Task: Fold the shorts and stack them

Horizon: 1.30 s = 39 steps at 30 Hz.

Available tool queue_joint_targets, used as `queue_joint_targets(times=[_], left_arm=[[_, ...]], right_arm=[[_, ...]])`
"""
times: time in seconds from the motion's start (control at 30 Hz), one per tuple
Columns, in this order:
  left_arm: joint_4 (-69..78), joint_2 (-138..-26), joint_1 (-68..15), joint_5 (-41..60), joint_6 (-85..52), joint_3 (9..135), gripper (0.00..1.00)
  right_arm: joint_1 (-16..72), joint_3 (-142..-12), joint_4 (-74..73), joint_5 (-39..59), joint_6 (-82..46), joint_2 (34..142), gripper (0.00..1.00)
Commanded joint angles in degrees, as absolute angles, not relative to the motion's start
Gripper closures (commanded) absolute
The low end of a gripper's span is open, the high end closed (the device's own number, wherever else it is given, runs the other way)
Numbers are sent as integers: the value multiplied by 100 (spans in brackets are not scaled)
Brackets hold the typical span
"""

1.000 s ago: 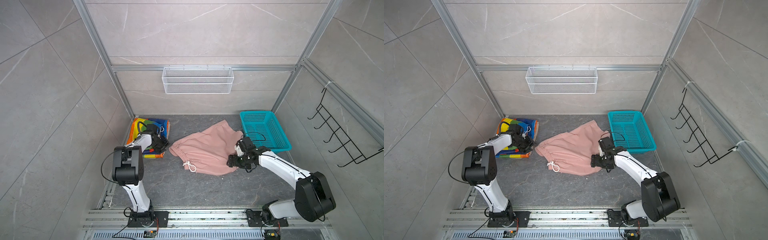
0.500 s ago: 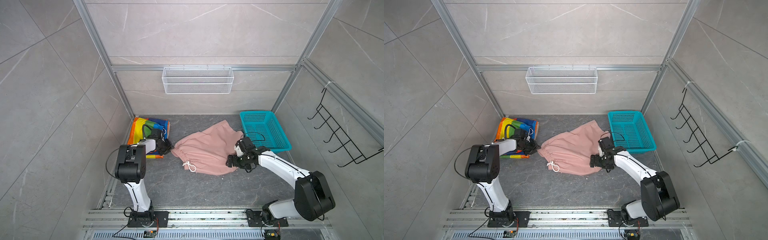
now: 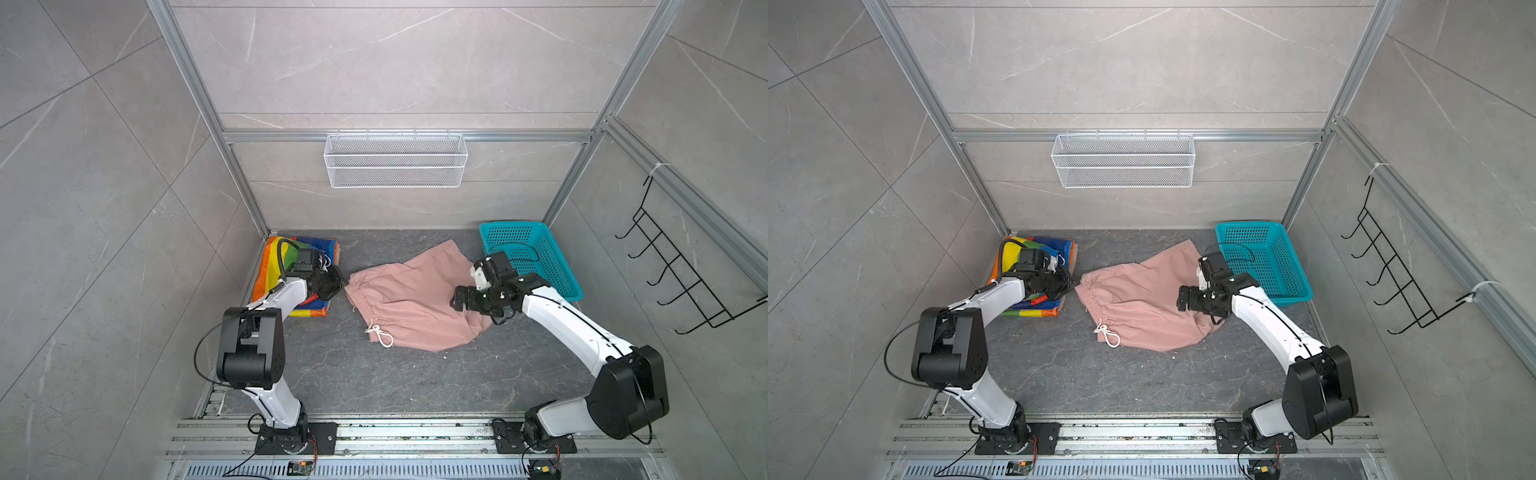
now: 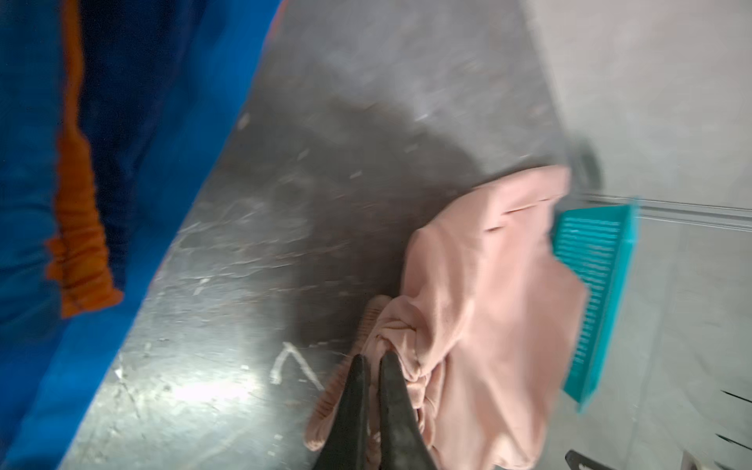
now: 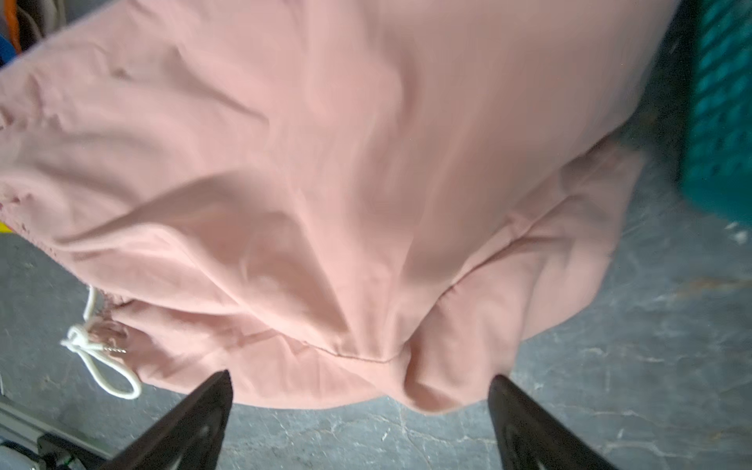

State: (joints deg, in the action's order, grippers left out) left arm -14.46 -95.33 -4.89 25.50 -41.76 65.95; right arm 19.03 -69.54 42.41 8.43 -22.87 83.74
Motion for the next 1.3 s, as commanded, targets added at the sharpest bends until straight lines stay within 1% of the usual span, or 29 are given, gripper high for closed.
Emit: queue_joint_targets(times=[0.0,0.27,0.37,0.53,0.63,0.73,0.97,1.13,1.27], left_arm=[[-1962,-8853,-501,2453,-3964,6987,100],[-2205,-8493,-503,2562,-3917,6990,100],[-2310,-8455,-510,2562,-3837,6955,100],[-2474,-8404,-509,2525,-3710,6894,100],[-2522,-8420,-510,2479,-3673,6872,100],[-2461,-8513,-531,2529,-3722,6862,100],[-2459,-8622,-800,2367,-3685,6807,100],[-2572,-8570,-1108,2143,-3556,6748,100],[-2824,-8420,-1218,2073,-3386,6689,100]], right_arm=[[1772,-7631,4490,500,-2368,8813,1],[1636,-9583,4063,611,-2671,10925,1],[1618,-10518,4235,506,-2601,11809,1],[1599,-11724,4666,422,-2403,12950,1],[1596,-11997,4880,507,-2347,13352,4],[1598,-11418,4588,701,-2407,13243,5],[1583,-9472,3886,653,-2387,12345,4],[1546,-7500,3277,652,-2602,11206,4],[1609,-5748,2964,1021,-2961,10038,4]])
